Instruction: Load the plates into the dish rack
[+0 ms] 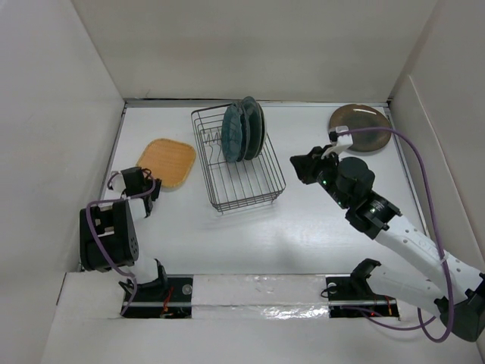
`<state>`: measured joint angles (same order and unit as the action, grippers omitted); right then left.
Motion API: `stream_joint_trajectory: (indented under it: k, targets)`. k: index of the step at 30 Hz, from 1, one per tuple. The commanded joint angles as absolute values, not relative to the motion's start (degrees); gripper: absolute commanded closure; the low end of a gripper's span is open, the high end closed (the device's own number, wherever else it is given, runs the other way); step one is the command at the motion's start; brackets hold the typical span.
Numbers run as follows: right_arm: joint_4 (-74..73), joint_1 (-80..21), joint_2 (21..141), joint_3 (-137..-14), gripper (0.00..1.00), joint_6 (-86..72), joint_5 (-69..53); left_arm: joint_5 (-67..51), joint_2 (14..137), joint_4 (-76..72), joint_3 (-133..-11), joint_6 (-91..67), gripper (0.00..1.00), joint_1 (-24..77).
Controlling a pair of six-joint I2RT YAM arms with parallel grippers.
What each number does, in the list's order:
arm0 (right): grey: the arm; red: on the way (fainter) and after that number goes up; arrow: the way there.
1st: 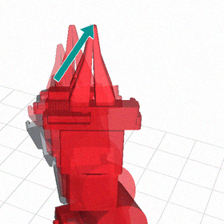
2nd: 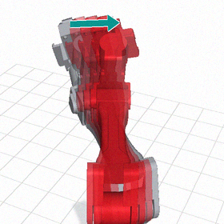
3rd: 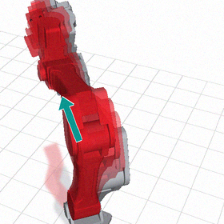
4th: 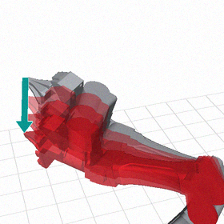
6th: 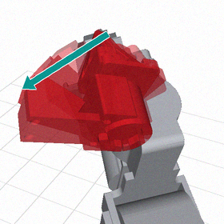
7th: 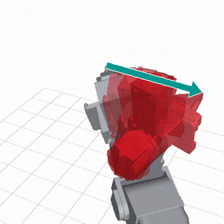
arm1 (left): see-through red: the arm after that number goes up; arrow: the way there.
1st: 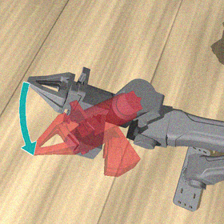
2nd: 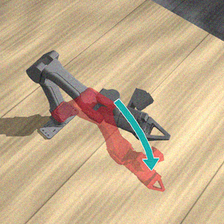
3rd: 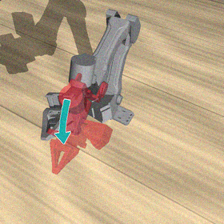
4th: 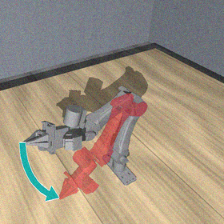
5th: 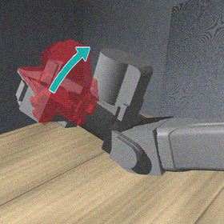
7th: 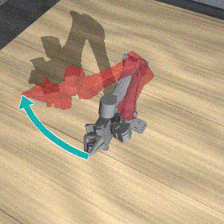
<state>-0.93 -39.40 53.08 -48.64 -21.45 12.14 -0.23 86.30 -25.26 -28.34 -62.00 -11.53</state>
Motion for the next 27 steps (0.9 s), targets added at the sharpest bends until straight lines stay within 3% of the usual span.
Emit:
stream_joint_trajectory:
  k: [1,6,14,27]
  targets:
    - [1.2,-39.1,51.2,-48.5,0.78,-21.7,11.8,0.4,87.6,-21.6,-25.3,-58.4,1.00,-11.3]
    - [1.4,-39.6,51.6,-48.6,0.78,-21.8,11.4,2.3,78.6,-23.1,-22.7,-56.7,1.00,-11.3]
    - [1.8,-40.2,51.1,-48.3,0.78,-21.8,12.0,6.1,57.1,-11.3,-29.0,-49.4,1.00,-11.3]
    - [9.7,-40.7,55.0,-46.9,0.33,-23.9,0.5,7.0,43.5,-8.9,-38.0,-40.3,1.00,-10.8]
